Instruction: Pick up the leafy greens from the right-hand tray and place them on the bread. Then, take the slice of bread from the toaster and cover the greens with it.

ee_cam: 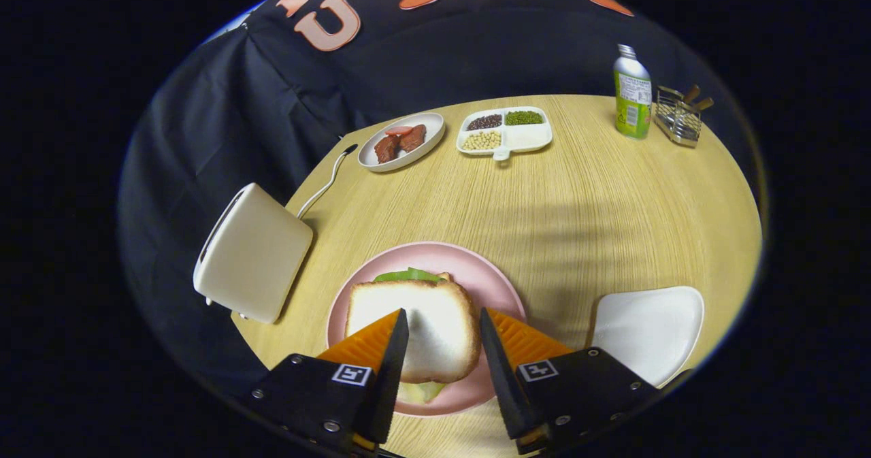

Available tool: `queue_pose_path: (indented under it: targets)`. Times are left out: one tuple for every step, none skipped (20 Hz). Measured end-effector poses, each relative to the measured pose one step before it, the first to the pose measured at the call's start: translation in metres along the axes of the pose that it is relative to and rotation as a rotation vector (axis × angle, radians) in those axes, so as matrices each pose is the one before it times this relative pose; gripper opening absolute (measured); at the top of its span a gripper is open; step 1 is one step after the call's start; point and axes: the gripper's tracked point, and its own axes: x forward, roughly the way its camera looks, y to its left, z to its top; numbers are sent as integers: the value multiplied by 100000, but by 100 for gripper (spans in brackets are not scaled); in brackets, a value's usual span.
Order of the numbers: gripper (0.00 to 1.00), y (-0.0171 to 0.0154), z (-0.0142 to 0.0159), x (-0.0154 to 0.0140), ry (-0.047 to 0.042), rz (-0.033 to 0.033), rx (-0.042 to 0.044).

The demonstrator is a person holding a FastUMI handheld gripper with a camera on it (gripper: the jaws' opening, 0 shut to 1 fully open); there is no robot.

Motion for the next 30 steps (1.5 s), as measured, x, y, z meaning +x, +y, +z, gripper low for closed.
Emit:
queue_pose_path:
  targets:
    - [67, 463, 156, -138, -1277, 14, -1477]
    - [73, 290, 532, -282, -2633, 74, -869]
    - [75, 123, 800, -491, -3656, -297, -1229]
    - [78, -23, 1070, -640, -4367, -924, -1390]
    - [79, 27, 1038, -804, -3760, -904, -1457]
    - [81, 44, 1037, -817, -3663, -1094, -1090]
    - [83, 170, 1096, -983, -3987, -651, -925]
    - [87, 286, 1254, -953, -4217, -365, -978]
    - [88, 275, 1465, -1236, -4921, -573, -1360]
    - [90, -384, 1593, -1116, -4829, -494, -1417]
    - [91, 240, 1388, -1334, -4588, -679, -1589]
    - [93, 168, 1368, -1086, -4481, -852, -1554]
    - [94, 207, 1277, -1198, -4220, -822, -1670]
    - [95, 185, 1210, -1108, -4279, -435, -2064]
    - [96, 189, 1192, -1099, -4187, -924, -2041]
    - [99, 0, 1147, -1036, -3888, -1603, -2223]
    - [99, -376, 683, -607, -3397, -2391, -2445]
    - [99, -514, 619, -711, -2374, -3871, -2044]
    - [99, -328, 664, -808, -2692, -2500, -1435]
    - [99, -106, 690, -807, -2652, -1897, -843]
    - [99, 25, 879, -942, -3011, -629, -814]
    - [99, -116, 832, -864, -3342, -1133, -1244]
    - [99, -355, 1006, -1000, -3816, -1670, -1599]
    - [99, -413, 1003, -1132, -3721, -1882, -1675]
    - [99, -323, 1008, -1165, -4209, -1362, -1316]
    - [99, -129, 916, -945, -4058, -753, -1039]
    - [99, -25, 1004, -1114, -3933, -21, -1078]
    - [99, -66, 1050, -904, -3480, -95, -968]
    - [99, -465, 719, -737, -2439, -1017, -808]
    - [98, -280, 533, -418, -2021, -1092, -540]
